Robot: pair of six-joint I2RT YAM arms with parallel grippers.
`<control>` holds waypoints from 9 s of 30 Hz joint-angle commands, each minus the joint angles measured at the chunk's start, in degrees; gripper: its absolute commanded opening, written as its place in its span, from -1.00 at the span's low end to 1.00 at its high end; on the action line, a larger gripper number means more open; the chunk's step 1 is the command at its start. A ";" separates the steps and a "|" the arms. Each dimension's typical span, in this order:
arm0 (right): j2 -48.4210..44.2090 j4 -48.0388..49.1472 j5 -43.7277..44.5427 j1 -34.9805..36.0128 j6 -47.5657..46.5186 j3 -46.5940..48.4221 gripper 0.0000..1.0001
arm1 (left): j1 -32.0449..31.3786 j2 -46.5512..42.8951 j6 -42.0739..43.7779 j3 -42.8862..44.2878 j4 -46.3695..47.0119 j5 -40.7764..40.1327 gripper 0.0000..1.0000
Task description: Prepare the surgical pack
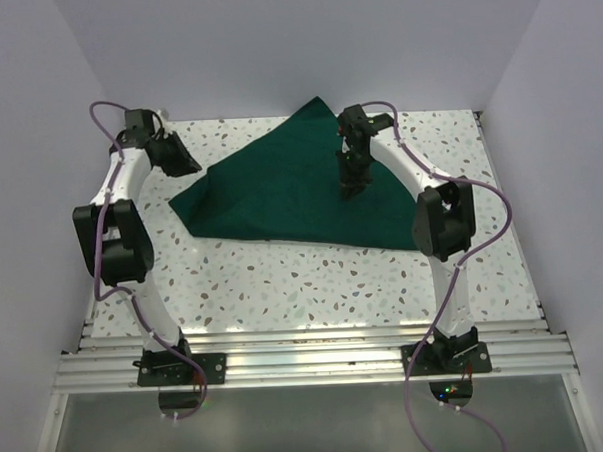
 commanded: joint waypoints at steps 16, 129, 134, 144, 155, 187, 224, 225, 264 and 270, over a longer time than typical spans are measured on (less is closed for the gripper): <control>-2.38 1.10 -5.00 -0.27 -2.14 2.56 -0.65 | 2.07 -0.44 5.33 -1.49 -3.93 -23.67 1.00; 24.26 22.72 -17.39 -3.42 19.74 27.69 -0.97 | -24.47 0.19 -24.38 5.30 18.03 15.51 -1.00; 20.13 23.51 -17.05 -6.24 20.54 25.50 -0.97 | -25.52 1.68 -24.46 5.92 18.47 15.77 -1.00; 12.74 14.64 -10.37 -10.29 10.62 14.27 -0.98 | -29.04 6.25 -25.17 9.61 18.73 15.60 -1.00; 15.19 15.52 -8.17 -10.38 7.79 6.16 -1.00 | -31.59 11.17 -25.78 12.68 18.55 16.04 -1.00; 20.91 8.58 -9.58 -9.85 7.18 16.26 -1.00 | -33.88 13.29 -17.09 12.59 19.35 19.81 0.47; -26.11 10.32 -13.17 -18.99 4.54 -30.31 -0.98 | -28.51 3.27 1.02 -20.71 24.53 24.04 -1.00; -26.11 10.59 -13.96 -18.81 4.63 -30.40 -0.98 | -28.43 2.74 1.02 -20.88 24.44 23.95 -1.00; -18.73 18.41 9.15 -37.09 6.39 -34.27 0.35 | -32.03 12.75 -7.41 9.86 21.54 7.34 -0.53; -16.71 20.96 6.68 -39.11 5.60 -36.11 0.35 | -32.03 18.99 -8.47 15.75 24.44 4.44 -0.47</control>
